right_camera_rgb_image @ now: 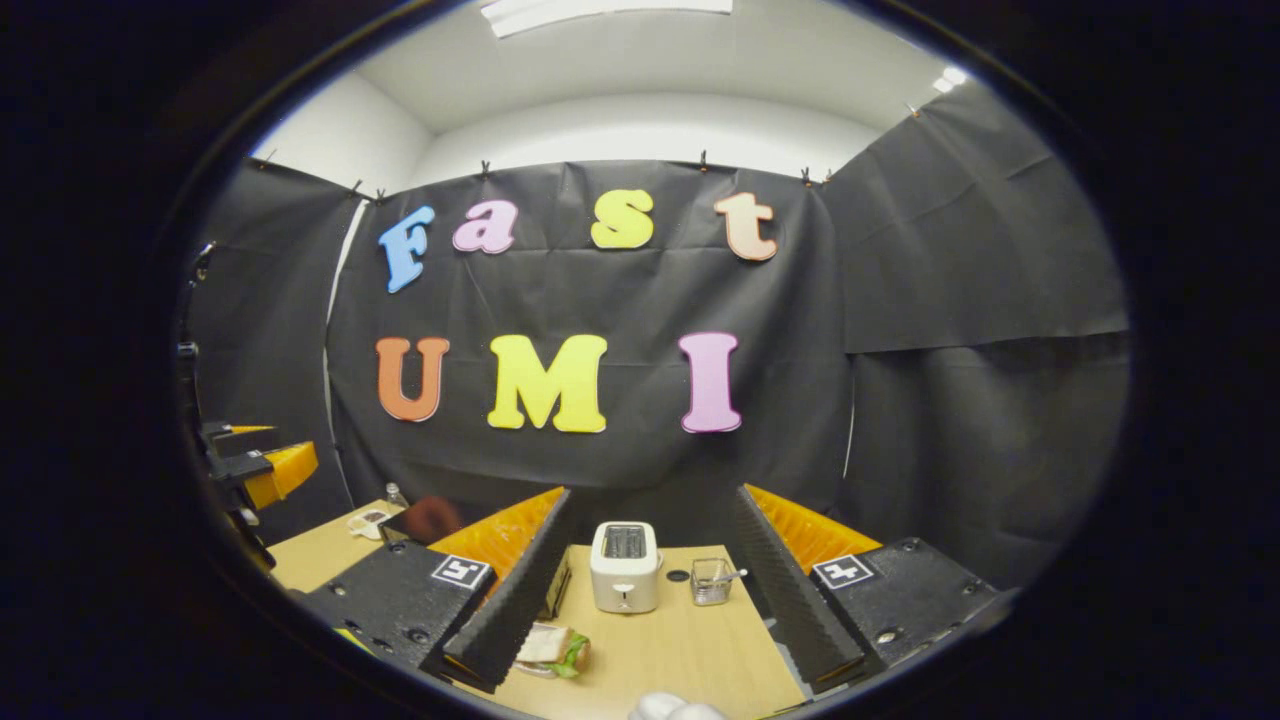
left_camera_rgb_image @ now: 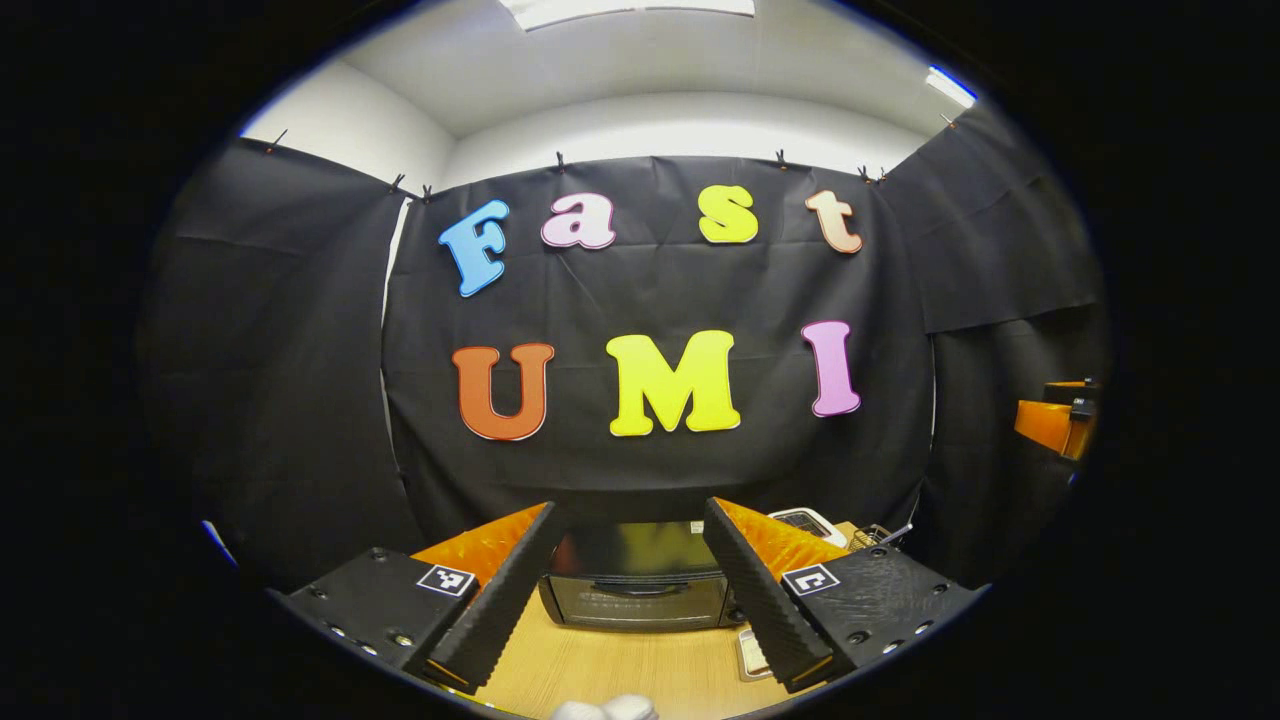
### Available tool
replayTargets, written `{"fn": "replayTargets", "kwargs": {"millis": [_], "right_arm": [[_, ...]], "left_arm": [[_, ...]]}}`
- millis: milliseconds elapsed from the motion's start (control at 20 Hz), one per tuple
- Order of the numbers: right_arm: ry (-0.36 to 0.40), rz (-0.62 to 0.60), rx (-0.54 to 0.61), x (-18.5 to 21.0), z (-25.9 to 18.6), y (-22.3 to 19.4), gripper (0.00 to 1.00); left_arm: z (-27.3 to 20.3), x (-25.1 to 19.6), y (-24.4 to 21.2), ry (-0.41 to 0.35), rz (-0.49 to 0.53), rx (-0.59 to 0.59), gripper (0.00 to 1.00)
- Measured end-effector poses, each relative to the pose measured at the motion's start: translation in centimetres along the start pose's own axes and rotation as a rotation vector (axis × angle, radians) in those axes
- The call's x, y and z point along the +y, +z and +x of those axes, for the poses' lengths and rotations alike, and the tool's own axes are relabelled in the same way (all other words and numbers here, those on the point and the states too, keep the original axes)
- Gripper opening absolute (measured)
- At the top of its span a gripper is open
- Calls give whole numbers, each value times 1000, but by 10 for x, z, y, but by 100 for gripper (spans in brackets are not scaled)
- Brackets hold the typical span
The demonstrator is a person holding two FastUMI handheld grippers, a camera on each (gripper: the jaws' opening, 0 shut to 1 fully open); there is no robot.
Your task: Open the electric oven with the left hand, put the food in, and close the electric oven.
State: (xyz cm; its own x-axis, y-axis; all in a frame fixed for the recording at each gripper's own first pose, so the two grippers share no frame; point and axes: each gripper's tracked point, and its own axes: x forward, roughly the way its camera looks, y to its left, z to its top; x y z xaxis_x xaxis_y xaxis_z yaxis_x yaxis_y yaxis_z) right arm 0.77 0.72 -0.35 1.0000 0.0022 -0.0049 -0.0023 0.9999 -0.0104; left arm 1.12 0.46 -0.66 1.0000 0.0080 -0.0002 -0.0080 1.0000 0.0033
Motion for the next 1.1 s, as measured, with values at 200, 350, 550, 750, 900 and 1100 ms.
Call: {"fn": "replayTargets", "kwargs": {"millis": [200, 350, 550, 750, 900, 1100], "right_arm": [[3, 2, 3, 1, 2, -3, 100], [0, 7, 6, 1, 5, -2, 100], [-15, -4, 16, -6, 5, -6, 100], [-44, -21, 19, -18, 2, -5, 100], [-87, -52, 38, -30, -2, -9, 100], [-155, -65, 79, -48, -11, -17, 100]], "left_arm": [[3, 1, -4, 1, 7, 5, 96], [11, 0, -13, -1, 1, 13, 95], [40, -3, -46, -11, -20, 44, 95], [85, -12, -96, -58, -33, 93, 95], [123, -17, -146, -81, -60, 183, 96], [166, -10, -200, -61, -57, 281, 97]]}}
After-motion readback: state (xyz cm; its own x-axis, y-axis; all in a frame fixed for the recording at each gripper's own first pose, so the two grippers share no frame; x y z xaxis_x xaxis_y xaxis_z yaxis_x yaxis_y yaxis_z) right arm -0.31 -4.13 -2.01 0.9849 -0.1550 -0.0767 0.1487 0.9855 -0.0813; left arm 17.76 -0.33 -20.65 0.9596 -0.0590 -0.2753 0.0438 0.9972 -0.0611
